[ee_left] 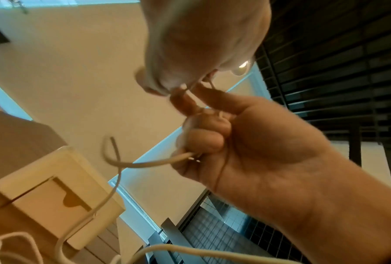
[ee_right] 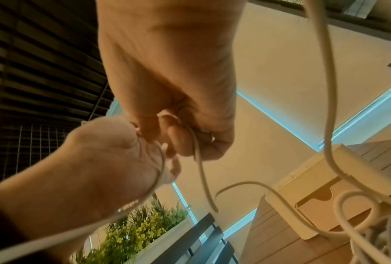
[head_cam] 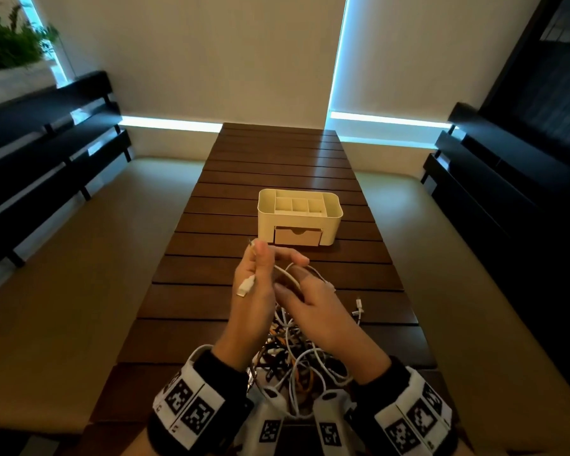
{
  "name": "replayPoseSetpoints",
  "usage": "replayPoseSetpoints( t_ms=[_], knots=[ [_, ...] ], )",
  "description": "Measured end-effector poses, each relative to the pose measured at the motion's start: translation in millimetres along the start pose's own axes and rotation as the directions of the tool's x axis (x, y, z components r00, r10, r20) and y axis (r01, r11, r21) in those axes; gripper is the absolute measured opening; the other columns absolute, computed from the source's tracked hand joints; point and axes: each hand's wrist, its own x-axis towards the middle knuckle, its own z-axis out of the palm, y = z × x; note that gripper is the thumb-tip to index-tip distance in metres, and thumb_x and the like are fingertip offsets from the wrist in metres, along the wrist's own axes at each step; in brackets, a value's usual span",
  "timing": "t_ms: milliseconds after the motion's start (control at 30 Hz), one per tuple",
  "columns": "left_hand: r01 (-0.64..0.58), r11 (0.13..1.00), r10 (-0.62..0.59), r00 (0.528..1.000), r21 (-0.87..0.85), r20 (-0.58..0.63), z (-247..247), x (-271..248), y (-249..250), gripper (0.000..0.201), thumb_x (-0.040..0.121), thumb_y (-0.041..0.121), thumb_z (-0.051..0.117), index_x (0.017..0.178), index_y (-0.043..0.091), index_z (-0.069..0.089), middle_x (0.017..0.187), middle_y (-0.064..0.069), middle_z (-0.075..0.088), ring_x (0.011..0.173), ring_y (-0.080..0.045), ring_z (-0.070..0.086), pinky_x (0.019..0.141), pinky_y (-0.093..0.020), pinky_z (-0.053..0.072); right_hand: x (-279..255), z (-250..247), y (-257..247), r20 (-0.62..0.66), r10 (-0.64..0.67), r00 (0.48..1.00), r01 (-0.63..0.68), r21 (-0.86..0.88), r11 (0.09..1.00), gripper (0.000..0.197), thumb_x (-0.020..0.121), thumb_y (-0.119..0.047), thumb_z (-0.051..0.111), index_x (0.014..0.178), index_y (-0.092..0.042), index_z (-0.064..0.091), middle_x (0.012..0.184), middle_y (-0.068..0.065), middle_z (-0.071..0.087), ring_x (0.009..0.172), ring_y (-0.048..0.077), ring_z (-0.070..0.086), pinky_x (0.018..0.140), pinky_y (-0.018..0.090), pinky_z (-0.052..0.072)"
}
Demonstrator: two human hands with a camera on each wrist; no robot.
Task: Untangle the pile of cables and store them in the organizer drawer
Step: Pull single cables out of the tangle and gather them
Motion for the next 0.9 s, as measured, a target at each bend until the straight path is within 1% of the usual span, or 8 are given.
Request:
replayPoseSetpoints(
  t_ms=[100, 267, 500, 567, 667, 767, 833, 900],
  knots=[
    [0.099, 0.988, -0.109, 0.991, -0.122, -0.081, -1, 2, -1, 0.040, 0.090, 0.047, 0.031, 0.086, 0.016, 0.055, 0.082, -0.004, 0.066, 0.086, -0.026, 0.059, 0.077, -0.038, 0.049, -6, -1, -2, -0.054, -0.055, 0.997, 0.062, 0.134, 0.989, 0.032, 0.098, -0.031, 0.035, 0.129, -0.032, 0.045, 0.077, -0.025, 0.059, 0.066, -0.009, 0.054, 0.061, 0.011, 0.041],
    [0.177, 0.958, -0.168, 0.984, -0.227, 0.058, 10, -1, 3, 0.038, 0.087, 0.043, 0.040, 0.109, 0.021, 0.062, 0.116, 0.003, 0.065, 0.103, -0.012, 0.062, 0.081, -0.027, 0.053, -4, 4, -5, -0.147, -0.075, 0.986, 0.090, 0.096, 0.991, 0.026, 0.099, -0.024, 0.037, 0.103, -0.005, 0.056, 0.082, 0.011, 0.061, 0.071, 0.019, 0.058, 0.067, 0.041, 0.047],
    [0.311, 0.894, -0.261, 0.946, -0.322, 0.191, 8, 1, 8, 0.058, 0.087, 0.052, 0.028, 0.078, 0.017, 0.074, 0.122, 0.002, 0.066, 0.122, -0.015, 0.055, 0.105, -0.036, 0.038, -6, 10, -1, -0.219, -0.180, 0.959, 0.164, -0.087, 0.983, 0.011, 0.096, -0.023, 0.045, 0.097, -0.015, 0.052, 0.082, -0.002, 0.057, 0.070, 0.009, 0.056, 0.064, 0.025, 0.049],
    [0.277, 0.929, -0.237, 0.954, -0.246, 0.183, 6, 3, 13, 0.064, 0.086, 0.056, 0.021, 0.084, 0.020, 0.075, 0.124, 0.010, 0.064, 0.125, -0.013, 0.051, 0.101, -0.036, 0.039, -5, 9, 1, -0.228, -0.079, 0.971, 0.096, 0.063, 0.993, 0.009, 0.093, -0.022, 0.051, 0.092, -0.019, 0.042, 0.082, -0.001, 0.051, 0.066, 0.006, 0.051, 0.060, 0.019, 0.045],
    [0.176, 0.974, -0.157, 0.979, -0.145, 0.132, -2, 13, 25, 0.072, 0.092, 0.054, 0.010, 0.081, 0.018, 0.071, 0.114, 0.009, 0.069, 0.117, -0.005, 0.056, 0.097, -0.033, 0.033, -10, 8, 5, 0.177, 0.070, 0.982, -0.113, 0.245, 0.963, 0.009, 0.091, -0.012, 0.054, 0.100, -0.011, 0.049, 0.089, 0.004, 0.058, 0.077, 0.012, 0.057, 0.069, 0.025, 0.048],
    [0.168, 0.901, -0.162, 0.986, -0.400, 0.049, -15, 26, 38, 0.069, 0.094, 0.054, 0.013, 0.055, 0.019, 0.057, 0.057, -0.002, 0.061, 0.058, -0.014, 0.063, 0.067, -0.031, 0.053, -21, 16, 17, 0.345, 0.004, 0.939, 0.039, -0.120, 0.992, 0.014, 0.085, -0.010, 0.056, 0.098, -0.006, 0.060, 0.086, 0.003, 0.058, 0.087, 0.014, 0.053, 0.081, 0.033, 0.043],
    [0.141, 0.822, -0.182, 0.983, -0.551, -0.020, -26, 31, 44, 0.066, 0.095, 0.056, 0.015, 0.048, 0.020, 0.042, 0.042, 0.007, 0.033, 0.034, -0.006, 0.030, 0.035, -0.016, 0.032, -25, 17, 26, 0.350, 0.027, 0.936, 0.093, -0.322, 0.942, 0.015, 0.085, -0.021, 0.059, 0.097, -0.014, 0.064, 0.083, -0.009, 0.054, 0.097, 0.012, 0.047, 0.091, 0.033, 0.035],
    [0.110, 0.798, -0.174, 0.983, -0.593, -0.052, -37, 33, 48, 0.064, 0.096, 0.056, 0.014, 0.047, 0.021, 0.035, 0.041, 0.009, 0.025, 0.036, -0.005, 0.013, 0.033, -0.018, 0.014, -28, 13, 35, 0.345, 0.157, 0.925, -0.007, -0.397, 0.918, 0.025, 0.087, -0.032, 0.059, 0.110, -0.022, 0.061, 0.097, -0.015, 0.057, 0.113, 0.011, 0.043, 0.103, 0.038, 0.031]
  ],
)
